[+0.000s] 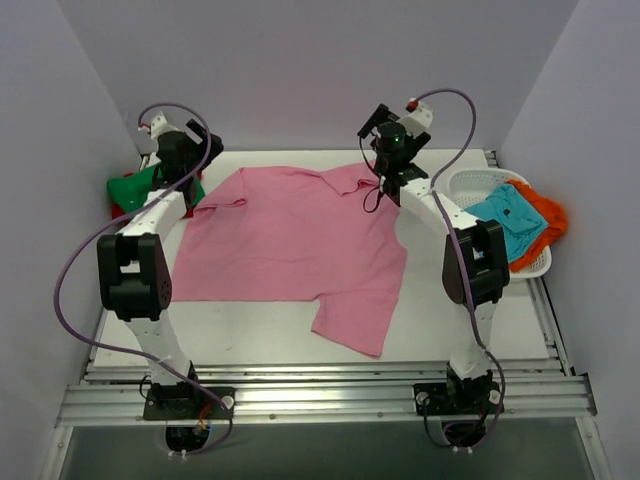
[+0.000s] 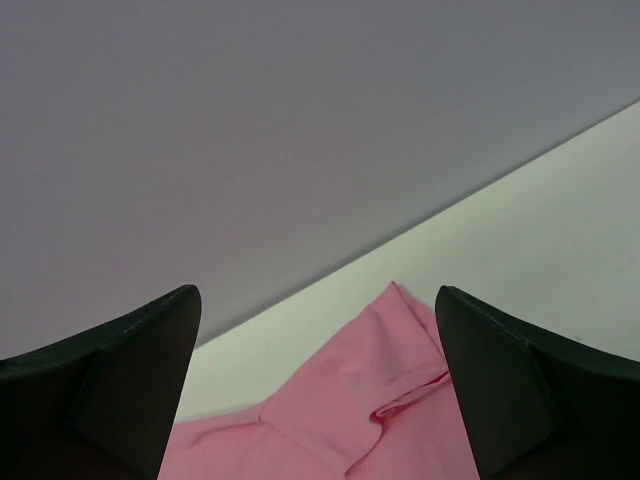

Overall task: Fold and stack the t-shirts
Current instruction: Flatten the tshirt out

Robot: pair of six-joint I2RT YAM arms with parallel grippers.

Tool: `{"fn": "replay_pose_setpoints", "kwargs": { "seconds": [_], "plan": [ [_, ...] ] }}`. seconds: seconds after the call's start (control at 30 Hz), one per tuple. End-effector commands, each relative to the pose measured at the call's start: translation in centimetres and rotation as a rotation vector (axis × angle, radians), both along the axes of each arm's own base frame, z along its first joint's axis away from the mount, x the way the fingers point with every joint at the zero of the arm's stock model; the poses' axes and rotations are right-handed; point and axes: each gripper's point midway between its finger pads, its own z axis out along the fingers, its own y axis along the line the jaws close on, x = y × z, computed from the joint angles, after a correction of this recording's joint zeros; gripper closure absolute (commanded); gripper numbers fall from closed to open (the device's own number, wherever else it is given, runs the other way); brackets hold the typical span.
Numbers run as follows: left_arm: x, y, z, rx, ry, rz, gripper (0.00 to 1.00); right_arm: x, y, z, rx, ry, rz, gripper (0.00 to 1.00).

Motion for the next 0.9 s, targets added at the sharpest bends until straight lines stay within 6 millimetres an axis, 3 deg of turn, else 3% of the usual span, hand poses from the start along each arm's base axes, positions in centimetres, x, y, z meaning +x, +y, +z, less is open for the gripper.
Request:
{"fn": "replay_pose_setpoints", "kwargs": {
  "seconds": [0.0, 0.13, 0.2, 0.37, 0.53, 0.63, 0.87],
  "plan": [
    [-0.5, -0.6, -2.4, -0.034, -0.005, -0.005, 0.06, 1.2, 0.5, -6.8, 0.048, 0.135, 0.101, 0.02],
    [-0.8, -2.6, -7.3, -0.063, 0.093, -0.061, 0.02, 0.5, 1.4, -10.2, 0.077, 0.188, 0.148, 0.02],
    [-1.1, -4.3, -8.7, -0.052, 0.115, -0.085, 0.02, 0.0, 1.6, -11.3, 0.100, 0.199, 0.157, 0.03],
    [-1.3, -7.2, -9.9, -0.041, 0.137, -0.125, 0.02, -0.7, 1.6, -14.3, 0.104, 0.253, 0.162, 0.04],
    [-1.6, -8.7, -10.4, -0.039, 0.168, -0.119, 0.00, -1.1, 1.5, -15.6, 0.106, 0.273, 0.159, 0.04],
    [-2.1, -9.2, -11.0, -0.029, 0.191, -0.100, 0.00, -1.3, 1.5, -16.4, 0.111, 0.283, 0.158, 0.04],
    [-3.1, -8.2, -13.4, -0.052, 0.262, 0.011, 0.00, -1.5, 1.2, -17.8, 0.112, 0.305, 0.154, 0.05]
  ]
}}
